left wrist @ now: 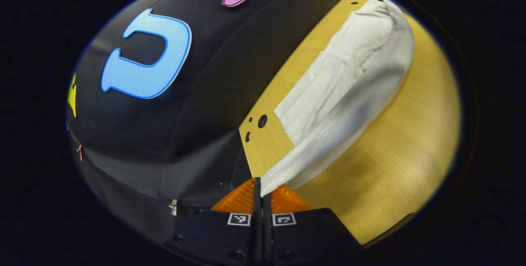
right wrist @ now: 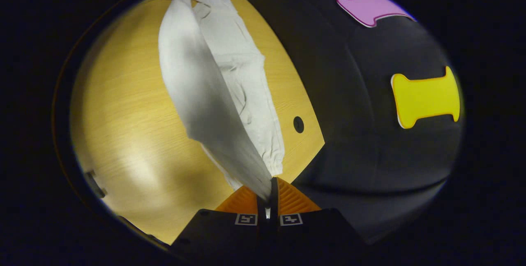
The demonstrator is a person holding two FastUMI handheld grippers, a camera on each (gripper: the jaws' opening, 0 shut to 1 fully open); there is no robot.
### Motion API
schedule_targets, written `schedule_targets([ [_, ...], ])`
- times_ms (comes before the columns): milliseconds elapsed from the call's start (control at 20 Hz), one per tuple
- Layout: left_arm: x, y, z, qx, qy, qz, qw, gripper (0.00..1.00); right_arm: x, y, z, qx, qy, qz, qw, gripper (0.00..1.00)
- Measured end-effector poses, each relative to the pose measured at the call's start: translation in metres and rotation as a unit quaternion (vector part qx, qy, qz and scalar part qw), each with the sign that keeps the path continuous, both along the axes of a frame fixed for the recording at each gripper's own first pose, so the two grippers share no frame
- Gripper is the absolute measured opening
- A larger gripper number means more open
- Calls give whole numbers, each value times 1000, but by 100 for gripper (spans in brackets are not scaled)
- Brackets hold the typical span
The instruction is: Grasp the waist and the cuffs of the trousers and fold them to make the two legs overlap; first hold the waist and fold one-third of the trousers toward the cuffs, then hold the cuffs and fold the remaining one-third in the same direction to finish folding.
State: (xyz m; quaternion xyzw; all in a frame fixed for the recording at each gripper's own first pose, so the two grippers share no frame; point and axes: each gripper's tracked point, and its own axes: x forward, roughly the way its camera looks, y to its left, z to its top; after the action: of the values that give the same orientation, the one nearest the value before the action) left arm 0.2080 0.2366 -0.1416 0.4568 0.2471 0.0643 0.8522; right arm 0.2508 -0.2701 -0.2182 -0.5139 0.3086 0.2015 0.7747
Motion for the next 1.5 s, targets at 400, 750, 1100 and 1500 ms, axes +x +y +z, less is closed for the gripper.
schedule_targets([
  [400,104,-9,12,-138,-76,73,985,5,77,13,-1,118,-9,-122,986,5],
  [750,172,-19,-2,-148,-70,80,983,5,137,23,-25,194,-9,-221,956,5],
  [1100,177,-10,-38,-227,-67,135,962,23,128,15,-53,251,37,-330,909,52],
  [1500,149,-53,5,-372,-150,92,911,94,101,-9,-29,384,-22,-430,817,98],
])
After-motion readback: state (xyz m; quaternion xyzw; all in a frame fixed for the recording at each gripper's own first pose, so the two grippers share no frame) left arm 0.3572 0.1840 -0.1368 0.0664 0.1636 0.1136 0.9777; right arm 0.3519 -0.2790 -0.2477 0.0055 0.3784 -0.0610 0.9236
